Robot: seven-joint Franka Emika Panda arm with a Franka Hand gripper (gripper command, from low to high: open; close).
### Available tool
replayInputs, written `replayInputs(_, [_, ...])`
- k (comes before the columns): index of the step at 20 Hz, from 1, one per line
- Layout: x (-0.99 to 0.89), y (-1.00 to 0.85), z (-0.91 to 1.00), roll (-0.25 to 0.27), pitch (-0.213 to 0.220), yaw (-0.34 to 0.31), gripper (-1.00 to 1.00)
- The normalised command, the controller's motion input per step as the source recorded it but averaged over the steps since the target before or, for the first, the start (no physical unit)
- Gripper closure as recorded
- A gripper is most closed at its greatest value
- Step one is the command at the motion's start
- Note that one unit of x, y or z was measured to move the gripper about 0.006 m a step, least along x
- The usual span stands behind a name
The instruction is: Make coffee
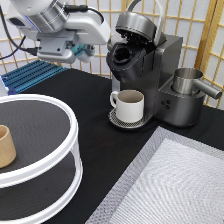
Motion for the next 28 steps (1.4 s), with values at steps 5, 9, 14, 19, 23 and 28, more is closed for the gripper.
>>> replayInputs(5, [0.47, 0.30, 0.46, 0.109, -0.054, -0.114, 1.00])
replayInputs(9, [0.32, 0.54, 0.28, 0.067, -0.051, -0.104, 1.00])
replayInputs(14, [0.36, 0.60, 0.19, 0.026, -0.022, -0.095, 1.00])
replayInputs(19, [0.08, 0.26, -0.16, 0.009, -0.009, -0.018, 1.00])
replayInputs(23, [0.09, 0.11, -0.13, -0.001, -0.001, -0.003, 1.00])
replayInputs(28, [0.04, 0.40, -0.09, -0.039, 0.000, -0.005, 1.00])
